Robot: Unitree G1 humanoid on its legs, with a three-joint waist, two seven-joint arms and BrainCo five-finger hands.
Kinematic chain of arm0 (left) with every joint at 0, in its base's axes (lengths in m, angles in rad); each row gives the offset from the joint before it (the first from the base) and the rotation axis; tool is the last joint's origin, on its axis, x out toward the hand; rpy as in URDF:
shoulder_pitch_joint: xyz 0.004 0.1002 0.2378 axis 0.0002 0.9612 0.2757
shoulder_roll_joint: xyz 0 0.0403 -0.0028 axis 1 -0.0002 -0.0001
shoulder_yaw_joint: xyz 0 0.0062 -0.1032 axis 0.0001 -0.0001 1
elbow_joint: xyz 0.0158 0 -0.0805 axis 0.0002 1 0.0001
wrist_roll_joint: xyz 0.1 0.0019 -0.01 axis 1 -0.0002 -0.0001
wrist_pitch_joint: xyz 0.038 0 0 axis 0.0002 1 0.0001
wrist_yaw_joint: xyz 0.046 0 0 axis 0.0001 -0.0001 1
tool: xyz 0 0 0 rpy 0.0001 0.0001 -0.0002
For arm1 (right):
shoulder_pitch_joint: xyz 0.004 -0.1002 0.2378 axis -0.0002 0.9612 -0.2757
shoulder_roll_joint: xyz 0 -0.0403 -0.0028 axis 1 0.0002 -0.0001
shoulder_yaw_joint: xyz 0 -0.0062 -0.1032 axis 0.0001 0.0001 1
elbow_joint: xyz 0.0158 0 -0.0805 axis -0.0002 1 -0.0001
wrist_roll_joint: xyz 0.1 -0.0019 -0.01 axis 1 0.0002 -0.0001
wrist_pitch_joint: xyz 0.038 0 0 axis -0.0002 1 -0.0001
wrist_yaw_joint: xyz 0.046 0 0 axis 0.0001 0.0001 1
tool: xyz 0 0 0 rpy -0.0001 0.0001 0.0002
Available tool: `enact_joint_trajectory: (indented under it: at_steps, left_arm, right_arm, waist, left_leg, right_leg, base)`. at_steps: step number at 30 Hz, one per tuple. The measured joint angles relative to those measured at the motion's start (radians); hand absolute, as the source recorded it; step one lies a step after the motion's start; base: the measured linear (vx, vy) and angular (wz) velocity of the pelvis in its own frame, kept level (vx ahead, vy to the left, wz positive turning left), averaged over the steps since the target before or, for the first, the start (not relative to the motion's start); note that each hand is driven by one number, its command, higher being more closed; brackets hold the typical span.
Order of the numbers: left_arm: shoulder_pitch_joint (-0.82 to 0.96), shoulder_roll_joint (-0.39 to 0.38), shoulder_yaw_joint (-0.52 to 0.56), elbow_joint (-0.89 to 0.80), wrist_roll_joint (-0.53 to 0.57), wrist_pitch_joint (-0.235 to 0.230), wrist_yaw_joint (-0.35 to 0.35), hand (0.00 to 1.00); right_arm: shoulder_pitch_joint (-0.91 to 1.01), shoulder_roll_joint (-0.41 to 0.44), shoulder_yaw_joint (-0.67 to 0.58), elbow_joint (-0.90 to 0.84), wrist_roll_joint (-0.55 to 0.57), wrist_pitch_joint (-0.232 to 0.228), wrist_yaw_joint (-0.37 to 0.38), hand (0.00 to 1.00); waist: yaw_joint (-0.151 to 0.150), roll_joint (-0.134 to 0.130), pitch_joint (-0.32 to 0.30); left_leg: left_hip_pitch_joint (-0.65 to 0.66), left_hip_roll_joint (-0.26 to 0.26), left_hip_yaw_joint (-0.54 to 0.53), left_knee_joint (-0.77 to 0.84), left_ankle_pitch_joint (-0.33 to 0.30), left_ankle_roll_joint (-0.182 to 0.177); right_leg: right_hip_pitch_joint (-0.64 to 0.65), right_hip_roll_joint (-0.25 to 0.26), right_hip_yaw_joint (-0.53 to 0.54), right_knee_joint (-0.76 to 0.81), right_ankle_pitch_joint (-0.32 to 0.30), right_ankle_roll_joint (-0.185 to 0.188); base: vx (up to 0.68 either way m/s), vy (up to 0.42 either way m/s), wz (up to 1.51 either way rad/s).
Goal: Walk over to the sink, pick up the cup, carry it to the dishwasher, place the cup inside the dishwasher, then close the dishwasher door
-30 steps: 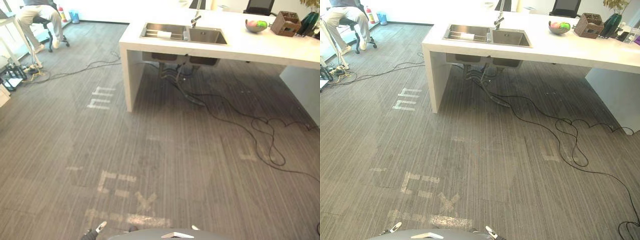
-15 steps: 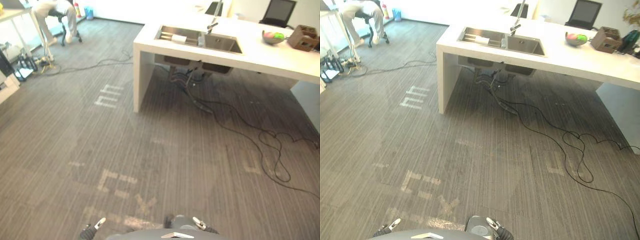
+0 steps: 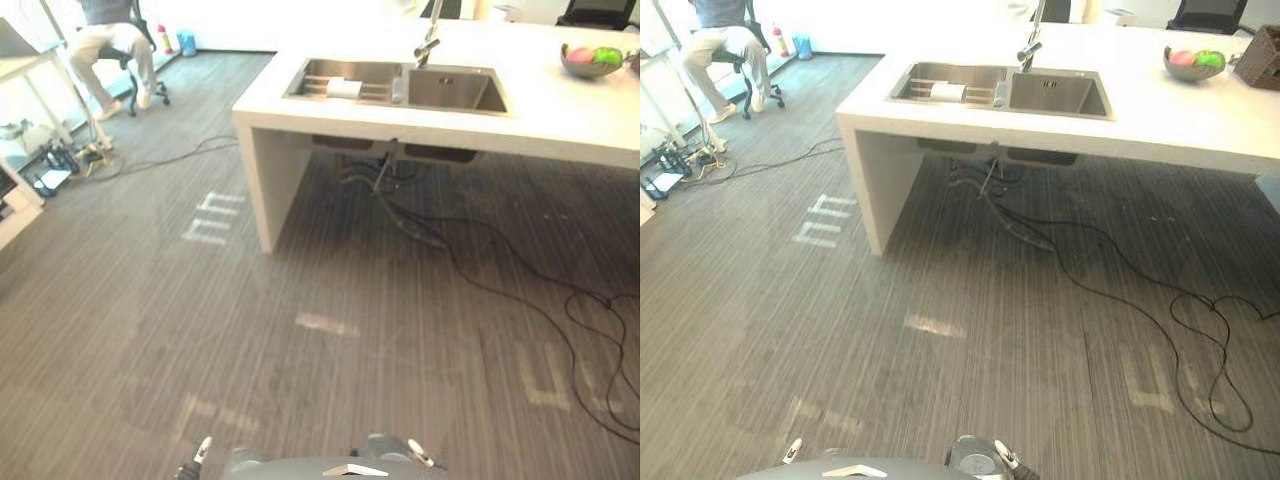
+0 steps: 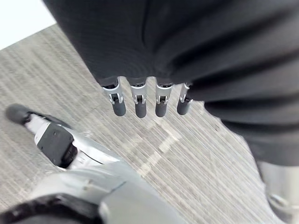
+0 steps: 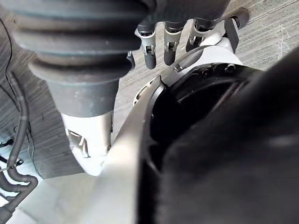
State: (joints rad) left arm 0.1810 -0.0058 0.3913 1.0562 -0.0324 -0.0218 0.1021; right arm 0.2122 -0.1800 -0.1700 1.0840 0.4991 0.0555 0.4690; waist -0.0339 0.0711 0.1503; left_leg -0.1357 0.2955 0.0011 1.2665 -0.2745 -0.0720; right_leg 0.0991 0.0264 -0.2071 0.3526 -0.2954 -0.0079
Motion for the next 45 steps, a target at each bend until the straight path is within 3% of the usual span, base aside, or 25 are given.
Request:
enact_joint_trajectory:
  at_steps: [2,3,5,6,7,8,9,11,15,18,20,21,22,24,27,29,31,32,34,35,37,40,43,44,45]
  left_arm:
    - [-0.01,0.01,-0.015,-0.033,0.034,-0.003,0.009,0.0]
    - [-0.012,0.014,-0.041,-0.061,0.056,-0.006,0.027,0.0]
    - [-0.019,0.024,-0.078,-0.075,0.089,-0.019,0.044,0.0]
    - [-0.018,0.021,-0.092,-0.091,0.101,-0.024,0.057,0.0]
    - [-0.008,0.007,-0.121,-0.105,0.111,-0.044,0.077,0.0]
    - [-0.009,0.032,-0.131,-0.105,0.114,-0.065,0.096,0.0]
    - [-0.015,0.04,-0.136,-0.109,0.116,-0.079,0.11,0.0]
    - [-0.026,0.053,-0.172,-0.136,0.127,-0.136,0.159,0.0]
    - [-0.042,0.099,-0.334,-0.12,0.177,-0.187,0.242,0.0]
    - [-0.061,0.13,-0.422,-0.106,0.228,-0.198,0.266,0.0]
    - [-0.071,0.148,-0.468,-0.106,0.277,-0.198,0.272,0.0]
    - [-0.069,0.156,-0.479,-0.112,0.31,-0.198,0.284,0.0]
    - [-0.065,0.161,-0.486,-0.128,0.341,-0.198,0.296,0.0]
    - [-0.072,0.164,-0.544,-0.175,0.403,-0.198,0.32,0.0]
    - [-0.118,0.172,-0.635,-0.257,0.457,-0.199,0.351,0.0]
    - [-0.156,0.174,-0.642,-0.326,0.472,-0.198,0.368,0.0]
    - [-0.213,0.178,-0.642,-0.432,0.486,-0.185,0.419,0.0]
    - [-0.222,0.183,-0.642,-0.464,0.493,-0.181,0.43,0.0]
    - [-0.229,0.196,-0.635,-0.587,0.537,-0.161,0.465,0.0]
    - [-0.218,0.169,-0.631,-0.679,0.572,-0.143,0.481,0.0]
    - [-0.218,0.161,-0.63,-0.802,0.633,-0.139,0.489,0.0]
    - [-0.229,0.161,-0.629,-0.912,0.696,-0.141,0.5,0.0]
    - [-0.223,0.164,-0.629,-1.025,0.737,-0.138,0.5,0.0]
    - [-0.223,0.165,-0.628,-1.088,0.744,-0.133,0.498,0.0]
    - [-0.225,0.167,-0.627,-1.106,0.745,-0.132,0.496,0.0]
  right_arm:
    - [0.0,0.001,0.005,0.01,-0.002,0.021,-0.009,0.0]
    - [-0.006,-0.001,0.003,0.012,-0.002,0.028,-0.014,0.0]
    - [-0.015,-0.007,0.0,0.006,-0.002,0.033,-0.016,0.0]
    - [-0.012,-0.012,0.0,-0.013,-0.002,0.035,-0.016,0.0]
    - [-0.01,-0.022,-0.001,-0.028,-0.001,0.034,-0.014,0.0]
    - [-0.014,0.001,0.011,-0.053,-0.001,0.029,-0.02,0.0]
    - [-0.013,0.01,0.018,-0.068,0.002,0.023,-0.017,0.0]
    - [-0.024,0.025,0.051,-0.097,0.004,0.004,0.003,0.0]
    - [-0.109,0.041,0.086,-0.089,0.003,0.021,0.009,0.0]
    - [-0.107,0.055,0.083,-0.086,-0.014,0.044,0.009,0.0]
    - [-0.11,0.056,0.069,-0.084,-0.033,0.057,0.008,0.0]
    - [-0.122,0.05,0.067,-0.086,-0.031,0.056,0.009,0.0]
    - [-0.13,0.047,0.067,-0.088,-0.026,0.056,0.009,0.0]
    - [-0.152,0.038,0.069,-0.089,-0.017,0.056,0.008,0.0]
    - [-0.169,0.023,0.07,-0.09,0.011,0.056,0.008,0.0]
    - [-0.178,0.022,0.071,-0.095,0.015,0.056,0.007,0.0]
    - [-0.174,0.021,0.071,-0.127,0.015,0.058,0.008,0.0]
    - [-0.175,0.021,0.07,-0.128,0.014,0.058,0.008,0.0]
    - [-0.165,0.024,0.07,-0.135,0.012,0.058,0.011,0.0]
    - [-0.166,-0.01,0.068,-0.158,0.007,0.064,0.011,0.0]
    - [-0.168,-0.033,0.067,-0.178,0.007,0.077,0.008,0.0]
    - [-0.167,-0.038,0.068,-0.199,0.006,0.119,0.009,0.0]
    - [-0.159,-0.036,0.066,-0.2,0.002,0.151,0.008,0.0]
    - [-0.138,-0.037,0.067,-0.205,0.002,0.164,0.007,0.0]
    - [-0.131,-0.038,0.067,-0.203,0.001,0.167,0.007,0.0]
  waist:
    - [0.015,-0.026,0.013]
    - [0.032,-0.036,0.023]
    - [0.043,-0.042,0.038]
    - [0.047,-0.034,0.047]
    - [0.066,-0.006,0.049]
    - [0.077,-0.042,0.059]
    - [0.068,-0.056,0.057]
    - [0.074,-0.071,0.059]
    - [0.061,-0.074,0.052]
    - [0.056,-0.096,-0.007]
    - [0.057,-0.113,-0.027]
    - [0.045,-0.116,-0.027]
    - [0.038,-0.125,-0.026]
    - [0.036,-0.147,-0.024]
    - [0.006,-0.144,-0.023]
    - [-0.015,-0.134,-0.018]
    - [-0.045,-0.106,-0.008]
    - [-0.05,-0.105,-0.007]
    - [-0.047,-0.125,-0.001]
    - [-0.048,-0.059,0.016]
    - [-0.033,-0.01,0.01]
    - [-0.03,-0.004,0.002]
    - [-0.029,-0.002,0.002]
    - [-0.03,0.007,0.003]
    - [-0.029,0.006,0.003]
  left_leg:
    - [-0.08,-0.051,0.056,-0.034,-0.045,0.013]
    - [-0.143,-0.088,0.108,-0.127,-0.083,0.045]
    - [-0.214,-0.147,0.18,-0.384,-0.072,0.064]
    - [-0.227,-0.164,0.198,-0.569,-0.004,0.067]
    - [-0.194,-0.174,0.182,-0.838,0.222,0.077]
    - [-0.154,-0.204,0.204,-0.867,0.254,0.116]
    - [-0.156,-0.212,0.203,-0.865,0.236,0.1]
    - [-0.168,-0.224,0.21,-0.821,0.191,0.135]
    - [-0.056,-0.264,0.25,-0.86,0.157,0.168]
    - [-0.046,-0.294,0.252,-0.86,0.122,0.167]
    - [-0.001,-0.315,0.265,-0.91,0.096,0.162]
    - [0.058,-0.327,0.274,-0.951,0.093,0.164]
    - [0.098,-0.34,0.28,-0.982,0.091,0.161]
    - [0.184,-0.347,0.298,-1.044,0.084,0.15]
    - [0.256,-0.298,0.295,-1.067,0.07,0.123]
    - [0.285,-0.262,0.284,-1.07,0.056,0.099]
    - [0.305,-0.213,0.246,-1.077,0.044,0.059]
    - [0.31,-0.208,0.237,-1.077,0.037,0.044]
    - [0.357,-0.207,0.209,-1.058,-0.019,-0.017]
    - [0.38,-0.145,0.193,-1.035,-0.05,-0.039]
    - [0.383,-0.1,0.189,-1.024,-0.066,-0.046]
    - [0.376,-0.074,0.18,-0.95,-0.03,-0.056]
    - [0.236,-0.012,0.144,-0.624,0.055,-0.029]
    - [0.137,0.048,0.134,-0.406,0.169,0.014]
    - [0.108,0.066,0.138,-0.336,0.155,0.02]
  right_leg:
    - [0.103,-0.002,0.034,-0.092,0.011,-0.004]
    - [0.143,-0.015,0.061,-0.128,0.014,-0.001]
    - [0.173,-0.039,0.089,-0.137,0.013,0.0]
    - [0.192,-0.04,0.103,-0.137,0.011,0.003]
    - [0.217,-0.023,0.148,-0.141,-0.012,0.019]
    - [0.244,-0.043,0.211,-0.159,-0.025,0.005]
    - [0.245,-0.036,0.241,-0.166,-0.025,-0.001]
    - [0.244,-0.003,0.284,-0.197,0.017,-0.026]
    - [0.247,-0.042,0.336,-0.071,0.065,-0.02]
    - [0.194,-0.065,0.335,0.049,0.079,0.001]
    - [0.076,-0.078,0.333,0.294,0.127,0.185]
    - [-0.006,-0.106,0.324,0.48,0.224,0.29]
    - [-0.075,-0.147,0.277,0.621,0.237,0.266]
    - [-0.204,-0.225,0.156,0.772,0.144,0.117]
    - [-0.302,-0.204,0.064,0.57,0.011,0.093]
    - [-0.33,-0.179,0.015,0.345,0.008,0.083]
    - [-0.325,-0.146,0.01,-0.016,0.142,0.065]
    - [-0.317,-0.146,0.025,-0.094,0.194,0.066]
    - [-0.287,-0.168,0.054,-0.174,0.447,0.069]
    - [-0.282,-0.119,0.033,-0.092,0.348,0.061]
    - [-0.32,-0.085,0.019,-0.004,0.264,0.035]
    - [-0.325,-0.07,0.013,0.06,0.19,0.017]
    - [-0.265,-0.031,0.005,0.022,0.164,-0.002]
    - [-0.189,-0.001,0.004,-0.049,0.167,-0.013]
    - [-0.155,0.01,0.003,-0.075,0.169,-0.018]
  base:
    - [0.51,-0.074,-0.2]
    - [0.48,0.05,-0.46]
    - [0.47,0.097,-0.5]
    - [0.49,0.163,-0.68]
    - [0.58,0.221,-0.93]
    - [0.47,0.189,-0.72]
    - [0.42,0.152,-0.32]
    - [0.39,0.119,-0.09]
    - [0.3,0.092,-0.08]
    - [0.29,0.035,0.0]
    - [0.23,0.038,-0.2]
    - [0.18,0.032,-0.29]
    - [0.22,0.034,-0.31]
    - [0.21,-0.004,-0.28]
    - [0.22,-0.086,-0.01]
    - [0.3,-0.153,0.11]
    - [0.38,-0.213,0.4]
    - [0.38,-0.255,0.45]
    - [0.44,-0.382,0.3]
    - [0.4,-0.37,0.13]
    - [0.35,-0.284,-0.02]
    - [0.3,-0.235,-0.06]
    - [0.28,-0.168,-0.08]
    - [0.34,-0.105,0.0]
    - [0.3,-0.051,0.01]
